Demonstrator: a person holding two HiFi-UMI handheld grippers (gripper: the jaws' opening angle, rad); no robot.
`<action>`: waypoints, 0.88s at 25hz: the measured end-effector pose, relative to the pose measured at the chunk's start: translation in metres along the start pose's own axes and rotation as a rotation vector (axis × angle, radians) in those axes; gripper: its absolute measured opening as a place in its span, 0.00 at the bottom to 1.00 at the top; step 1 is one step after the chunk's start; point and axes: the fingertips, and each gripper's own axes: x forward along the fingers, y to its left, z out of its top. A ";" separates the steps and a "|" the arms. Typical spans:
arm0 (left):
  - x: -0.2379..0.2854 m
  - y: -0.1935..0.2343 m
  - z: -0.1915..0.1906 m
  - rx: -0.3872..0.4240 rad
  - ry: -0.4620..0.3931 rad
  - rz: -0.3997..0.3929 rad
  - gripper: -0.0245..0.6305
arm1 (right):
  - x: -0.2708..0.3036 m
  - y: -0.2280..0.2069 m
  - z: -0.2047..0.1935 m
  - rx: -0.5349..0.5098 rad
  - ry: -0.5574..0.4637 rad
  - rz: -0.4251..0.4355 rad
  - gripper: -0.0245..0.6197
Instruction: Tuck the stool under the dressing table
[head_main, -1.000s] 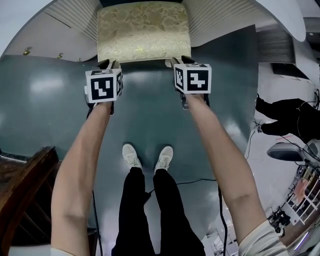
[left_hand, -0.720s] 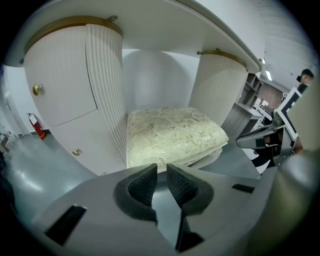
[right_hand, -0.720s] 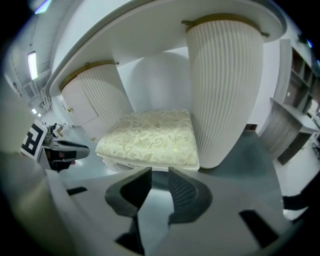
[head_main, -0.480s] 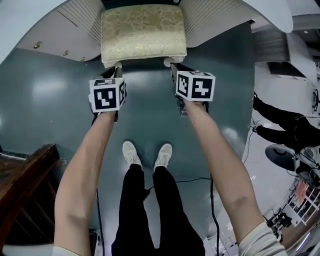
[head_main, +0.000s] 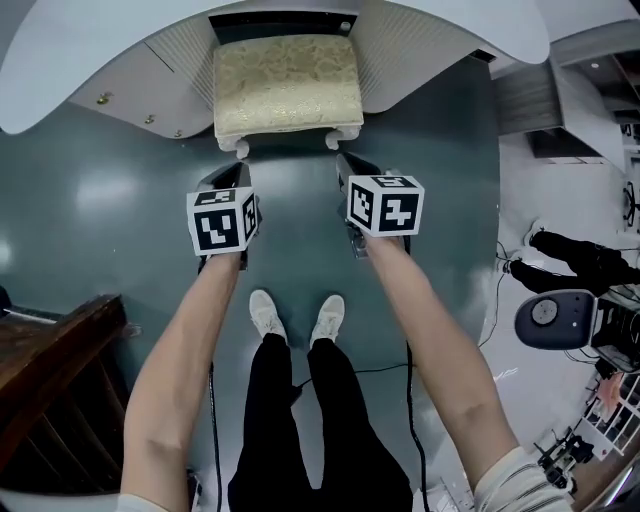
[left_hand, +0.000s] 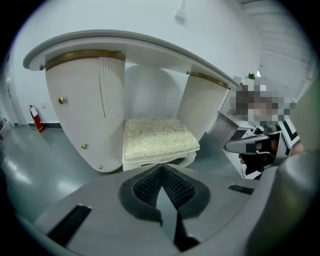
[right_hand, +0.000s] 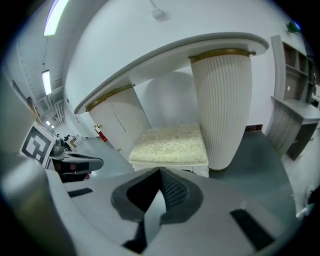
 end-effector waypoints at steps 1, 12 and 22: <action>-0.006 -0.003 0.000 -0.003 -0.002 -0.007 0.05 | -0.006 0.004 0.002 -0.004 -0.010 0.007 0.06; -0.073 -0.039 -0.011 0.023 -0.023 -0.025 0.05 | -0.076 0.047 -0.004 -0.020 -0.075 0.044 0.06; -0.147 -0.077 -0.015 0.043 -0.103 -0.067 0.05 | -0.146 0.086 0.006 -0.037 -0.163 0.076 0.06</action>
